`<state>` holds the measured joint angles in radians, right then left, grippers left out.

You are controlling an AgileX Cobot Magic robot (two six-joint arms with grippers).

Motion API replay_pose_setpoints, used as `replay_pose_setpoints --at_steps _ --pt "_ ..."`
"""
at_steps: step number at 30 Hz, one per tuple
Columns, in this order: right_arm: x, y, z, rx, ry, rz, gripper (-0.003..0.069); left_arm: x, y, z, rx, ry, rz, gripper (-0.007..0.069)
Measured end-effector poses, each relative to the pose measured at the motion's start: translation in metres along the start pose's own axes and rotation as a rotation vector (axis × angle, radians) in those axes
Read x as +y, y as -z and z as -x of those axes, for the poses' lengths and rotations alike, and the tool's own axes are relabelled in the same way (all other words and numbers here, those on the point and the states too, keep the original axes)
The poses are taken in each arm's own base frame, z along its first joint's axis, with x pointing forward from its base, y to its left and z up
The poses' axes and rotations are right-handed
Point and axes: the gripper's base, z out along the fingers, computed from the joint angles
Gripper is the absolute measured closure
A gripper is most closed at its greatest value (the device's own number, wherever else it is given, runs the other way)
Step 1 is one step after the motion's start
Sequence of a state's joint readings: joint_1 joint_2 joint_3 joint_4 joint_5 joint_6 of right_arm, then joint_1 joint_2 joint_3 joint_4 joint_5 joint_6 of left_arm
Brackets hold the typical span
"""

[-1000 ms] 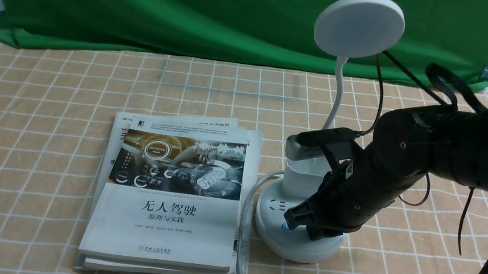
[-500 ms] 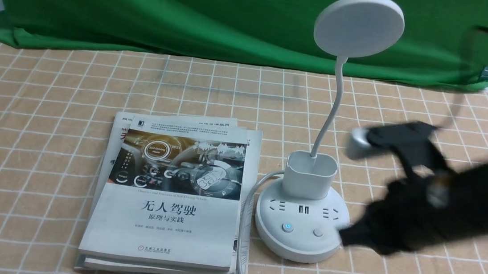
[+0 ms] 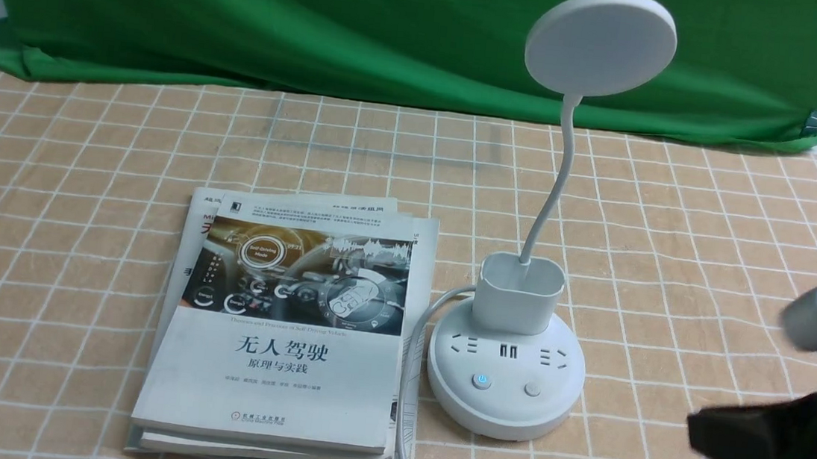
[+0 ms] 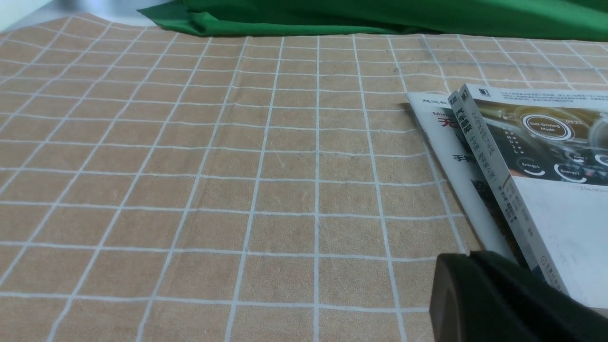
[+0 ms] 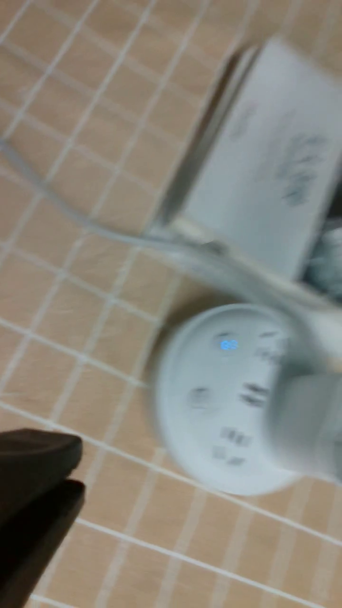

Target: Turn off the desk lamp on the light coffee tablecloth by hand.

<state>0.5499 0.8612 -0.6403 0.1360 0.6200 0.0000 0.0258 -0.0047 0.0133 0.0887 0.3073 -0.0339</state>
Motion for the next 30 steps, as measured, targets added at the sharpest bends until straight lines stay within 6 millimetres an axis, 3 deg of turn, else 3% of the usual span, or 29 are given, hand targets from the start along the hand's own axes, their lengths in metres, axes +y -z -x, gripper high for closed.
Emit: replay_pose_setpoints --at_steps 4,8,11,14,15,17,21,30 --pt "0.000 0.009 0.004 -0.086 0.009 0.000 0.0583 0.000 0.000 0.000 0.000 0.000 0.000 0.0620" --pt "-0.006 0.018 -0.004 -0.159 0.004 -0.031 0.0611 0.000 0.000 0.000 0.000 0.000 0.000 0.0620" --pt "-0.018 0.022 -0.023 -0.223 -0.015 -0.095 0.0632 0.000 0.000 0.000 0.000 0.000 0.000 0.0620" --pt "-0.034 0.023 -0.060 -0.324 -0.041 -0.214 0.0636 0.000 0.000 0.000 0.000 0.000 0.000 0.0620" --pt "-0.035 0.023 -0.064 -0.324 -0.044 -0.221 0.0636 0.000 0.000 0.000 0.000 0.000 0.000 0.0620" --pt "-0.042 0.021 -0.096 -0.409 -0.049 -0.308 0.0636 0.000 0.000 0.000 0.000 0.000 0.000 0.0620" --pt "-0.047 0.013 -0.132 -0.518 -0.065 -0.396 0.0636 0.000 0.000 0.000 0.000 0.000 0.000 0.0620" --pt "-0.046 0.018 -0.145 -0.606 -0.021 -0.474 0.0634 0.000 0.000 0.000 0.000 0.000 0.000 0.0620"
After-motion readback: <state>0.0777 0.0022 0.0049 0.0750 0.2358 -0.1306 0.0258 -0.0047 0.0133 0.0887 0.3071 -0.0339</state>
